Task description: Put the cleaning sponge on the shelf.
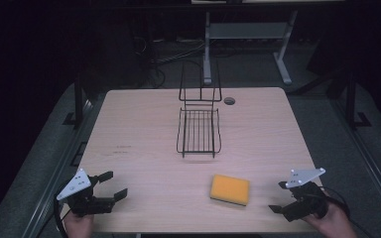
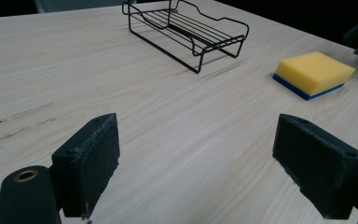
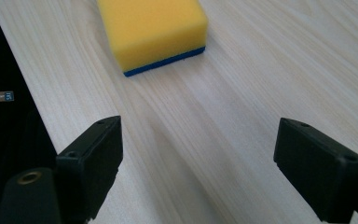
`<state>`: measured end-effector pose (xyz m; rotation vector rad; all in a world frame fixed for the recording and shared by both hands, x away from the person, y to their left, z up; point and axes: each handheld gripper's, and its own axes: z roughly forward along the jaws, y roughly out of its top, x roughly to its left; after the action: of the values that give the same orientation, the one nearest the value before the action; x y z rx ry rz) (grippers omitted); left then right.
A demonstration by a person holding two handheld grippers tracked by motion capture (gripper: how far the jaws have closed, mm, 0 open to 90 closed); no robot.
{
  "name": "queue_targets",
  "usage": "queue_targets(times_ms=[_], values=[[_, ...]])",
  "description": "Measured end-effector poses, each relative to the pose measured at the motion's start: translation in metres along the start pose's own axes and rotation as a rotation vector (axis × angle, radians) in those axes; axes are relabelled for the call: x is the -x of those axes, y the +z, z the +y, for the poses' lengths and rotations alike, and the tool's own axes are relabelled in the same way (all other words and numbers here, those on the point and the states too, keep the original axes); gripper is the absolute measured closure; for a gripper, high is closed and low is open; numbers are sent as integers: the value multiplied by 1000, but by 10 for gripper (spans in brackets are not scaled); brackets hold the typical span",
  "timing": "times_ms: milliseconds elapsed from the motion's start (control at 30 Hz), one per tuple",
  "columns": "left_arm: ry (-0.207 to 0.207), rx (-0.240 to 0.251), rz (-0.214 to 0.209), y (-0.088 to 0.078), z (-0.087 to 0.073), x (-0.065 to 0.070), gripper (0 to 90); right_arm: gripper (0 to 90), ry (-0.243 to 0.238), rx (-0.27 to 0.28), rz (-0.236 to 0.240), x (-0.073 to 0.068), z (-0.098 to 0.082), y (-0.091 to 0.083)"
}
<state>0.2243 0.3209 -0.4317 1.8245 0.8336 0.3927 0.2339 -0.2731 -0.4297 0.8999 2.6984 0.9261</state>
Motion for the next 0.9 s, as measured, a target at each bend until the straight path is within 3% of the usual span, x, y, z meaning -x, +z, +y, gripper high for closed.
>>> queue_targets(times_ms=[533, 900], values=[[4, -5, 1, 1, 0, 1, 141, 149, -43, 9, 47, -3, 13, 2], [10, -2, 3, -1, 0, 1, 140, 150, -93, -1, 81, -8, 32, 8]])
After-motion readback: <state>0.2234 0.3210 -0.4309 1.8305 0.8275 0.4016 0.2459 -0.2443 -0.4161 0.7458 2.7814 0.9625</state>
